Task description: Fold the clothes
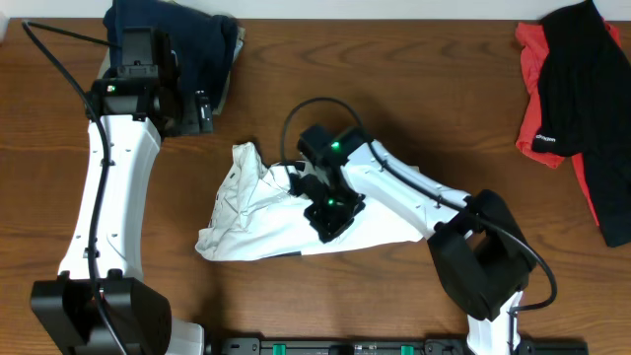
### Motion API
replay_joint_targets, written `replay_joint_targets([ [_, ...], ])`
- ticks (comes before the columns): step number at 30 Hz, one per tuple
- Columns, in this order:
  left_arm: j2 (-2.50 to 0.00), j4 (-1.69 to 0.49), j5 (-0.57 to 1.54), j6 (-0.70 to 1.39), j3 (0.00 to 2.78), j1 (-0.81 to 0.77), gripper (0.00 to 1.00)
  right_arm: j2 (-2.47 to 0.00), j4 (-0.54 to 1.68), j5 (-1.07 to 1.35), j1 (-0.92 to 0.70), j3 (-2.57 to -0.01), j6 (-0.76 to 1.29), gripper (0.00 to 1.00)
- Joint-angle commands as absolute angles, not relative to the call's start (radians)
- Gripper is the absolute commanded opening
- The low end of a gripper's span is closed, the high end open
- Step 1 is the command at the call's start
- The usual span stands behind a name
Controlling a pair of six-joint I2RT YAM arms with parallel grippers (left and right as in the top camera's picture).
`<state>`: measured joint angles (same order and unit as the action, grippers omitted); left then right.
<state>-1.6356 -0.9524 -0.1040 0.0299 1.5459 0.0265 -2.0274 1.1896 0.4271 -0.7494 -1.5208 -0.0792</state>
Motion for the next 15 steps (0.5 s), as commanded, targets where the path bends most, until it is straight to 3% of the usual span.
replay_joint_targets([
  [1, -1.646, -0.951, -0.097, 0.043, 1.537, 0.032, 0.98, -2.033, 1.209, 0.452, -0.767, -1.572, -0.136, 0.20],
  [4, -1.646, -0.951, -0.097, 0.043, 1.537, 0.032, 0.98, -2.033, 1.225, 0.453, -0.766, -1.591, -0.138, 0.34],
  [15, -1.646, -0.952, -0.096, 0.043, 1.537, 0.031, 0.98, -2.033, 1.265, 0.388, -0.648, -1.838, -0.136, 0.35],
])
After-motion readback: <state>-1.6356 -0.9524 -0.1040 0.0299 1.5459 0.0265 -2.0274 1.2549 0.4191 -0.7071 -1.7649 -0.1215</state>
